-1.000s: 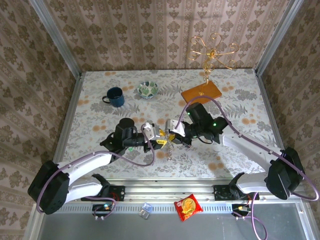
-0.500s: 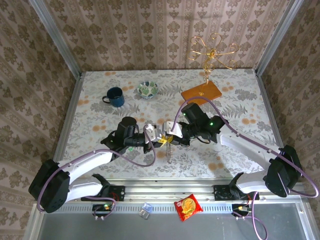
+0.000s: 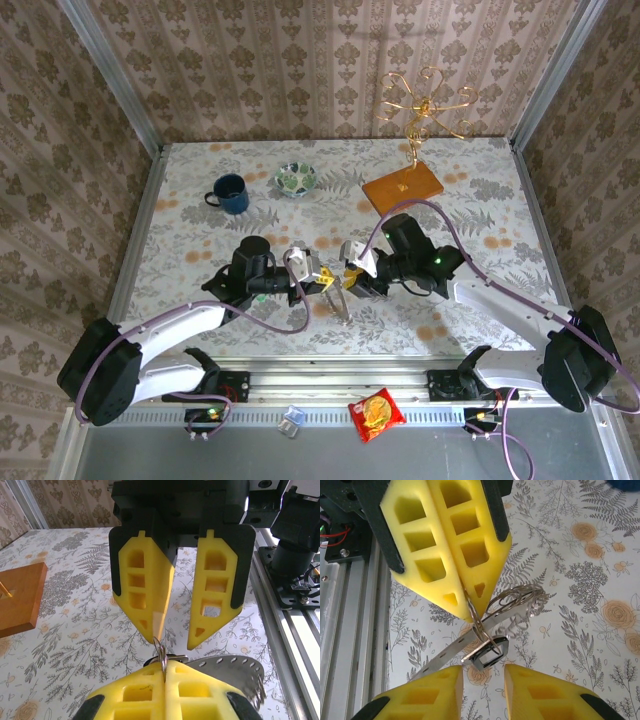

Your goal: Put the keys on the keyring

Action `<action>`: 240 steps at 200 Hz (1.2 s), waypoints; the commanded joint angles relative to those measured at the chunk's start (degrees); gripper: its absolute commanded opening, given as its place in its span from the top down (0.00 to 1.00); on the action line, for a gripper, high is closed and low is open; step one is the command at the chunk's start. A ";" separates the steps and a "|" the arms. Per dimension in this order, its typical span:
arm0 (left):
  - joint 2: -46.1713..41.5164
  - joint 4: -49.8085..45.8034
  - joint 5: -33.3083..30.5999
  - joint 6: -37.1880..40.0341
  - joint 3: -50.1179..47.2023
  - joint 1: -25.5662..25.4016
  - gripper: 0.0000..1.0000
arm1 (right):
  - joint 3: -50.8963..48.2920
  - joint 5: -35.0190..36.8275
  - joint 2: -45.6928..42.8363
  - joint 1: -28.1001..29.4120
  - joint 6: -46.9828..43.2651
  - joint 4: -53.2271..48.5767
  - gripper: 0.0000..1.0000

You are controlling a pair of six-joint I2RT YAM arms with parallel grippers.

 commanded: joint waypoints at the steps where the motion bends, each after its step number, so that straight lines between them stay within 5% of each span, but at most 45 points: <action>1: -0.74 3.60 1.77 -1.24 -0.50 0.22 1.00 | -0.22 -1.27 -0.71 -0.08 1.33 2.64 0.71; 60: -0.74 3.67 1.90 -0.96 -0.74 0.16 1.00 | 0.47 -2.72 -1.11 -0.08 0.78 3.65 0.71; 135: -1.00 3.67 1.97 -0.62 -0.76 0.14 1.00 | 0.70 -3.54 -0.63 -0.08 -0.52 1.87 1.00; 240: -1.70 5.96 0.32 -0.41 -1.94 0.00 1.00 | 0.89 -3.59 2.05 -0.24 -0.71 1.02 1.00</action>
